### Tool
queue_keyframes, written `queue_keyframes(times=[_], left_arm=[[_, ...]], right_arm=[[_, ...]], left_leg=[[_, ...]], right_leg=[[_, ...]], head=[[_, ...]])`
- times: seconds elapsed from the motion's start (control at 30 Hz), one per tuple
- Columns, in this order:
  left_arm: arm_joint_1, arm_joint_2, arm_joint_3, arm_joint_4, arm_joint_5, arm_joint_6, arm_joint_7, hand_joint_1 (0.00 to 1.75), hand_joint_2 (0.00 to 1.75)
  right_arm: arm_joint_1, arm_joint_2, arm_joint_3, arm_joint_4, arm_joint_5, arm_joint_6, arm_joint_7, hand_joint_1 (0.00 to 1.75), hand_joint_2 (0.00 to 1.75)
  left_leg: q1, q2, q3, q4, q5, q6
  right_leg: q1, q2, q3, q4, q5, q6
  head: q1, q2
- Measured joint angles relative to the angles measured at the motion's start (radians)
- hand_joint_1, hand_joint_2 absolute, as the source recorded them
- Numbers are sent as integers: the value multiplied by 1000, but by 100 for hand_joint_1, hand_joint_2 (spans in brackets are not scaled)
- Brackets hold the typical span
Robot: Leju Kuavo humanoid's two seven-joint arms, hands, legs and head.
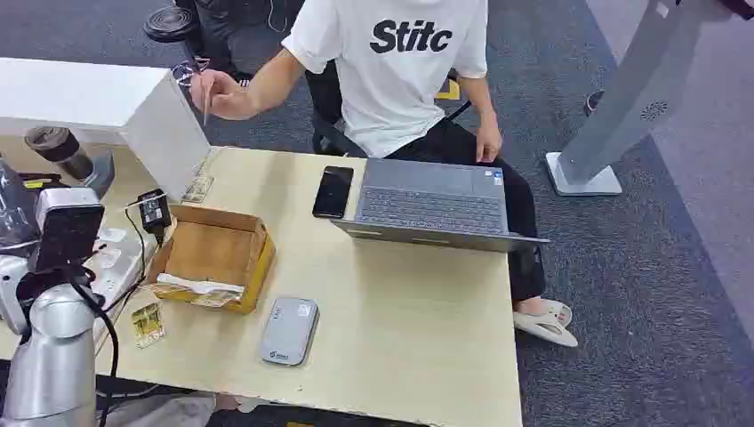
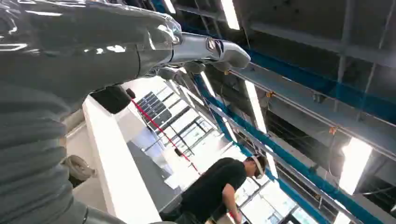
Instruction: Pass the card to the sensor for recognition and then transmit it.
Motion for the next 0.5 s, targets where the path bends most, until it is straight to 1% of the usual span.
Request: queue_keyframes(times=[0.03, 0.1, 0.2, 0.37, 0.47, 0.5], left_arm=[[-6, 0, -9, 5, -27, 1, 2, 0, 175], [-20, -2, -35, 25, -120, 13, 14, 0, 175], [-42, -15, -78, 66, -178, 21, 40, 0, 175], [-59, -28, -158, 163, -333, 39, 113, 0, 175], [-57, -32, -213, 226, -441, 53, 146, 0, 175], [-51, -34, -230, 245, -459, 61, 152, 0, 175]], right_arm=[[0, 1, -4, 0, 15, 0, 0, 0, 175], [-1, 2, -11, -2, 45, 0, 5, 0, 175], [-1, 4, -18, -2, 77, 0, 15, 0, 175], [-1, 8, -24, 1, 176, 0, 11, 0, 175], [0, 12, -24, 8, 218, 0, 9, 0, 175], [0, 14, -25, 11, 226, 0, 10, 0, 175]], left_leg=[[0, 0, 0, 0, 0, 0], [0, 0, 0, 0, 0, 0], [0, 0, 0, 0, 0, 0], [0, 0, 0, 0, 0, 0], [0, 0, 0, 0, 0, 0], [0, 0, -1, 0, 0, 0]], right_leg=[[0, 0, 0, 0, 0, 0], [0, 0, 0, 0, 0, 0], [0, 0, 0, 0, 0, 0], [0, 0, 0, 0, 0, 0], [0, 0, 0, 0, 0, 0], [0, 0, 0, 0, 0, 0]], head=[[0, 0], [0, 0], [0, 0], [0, 0], [0, 0], [0, 0]])
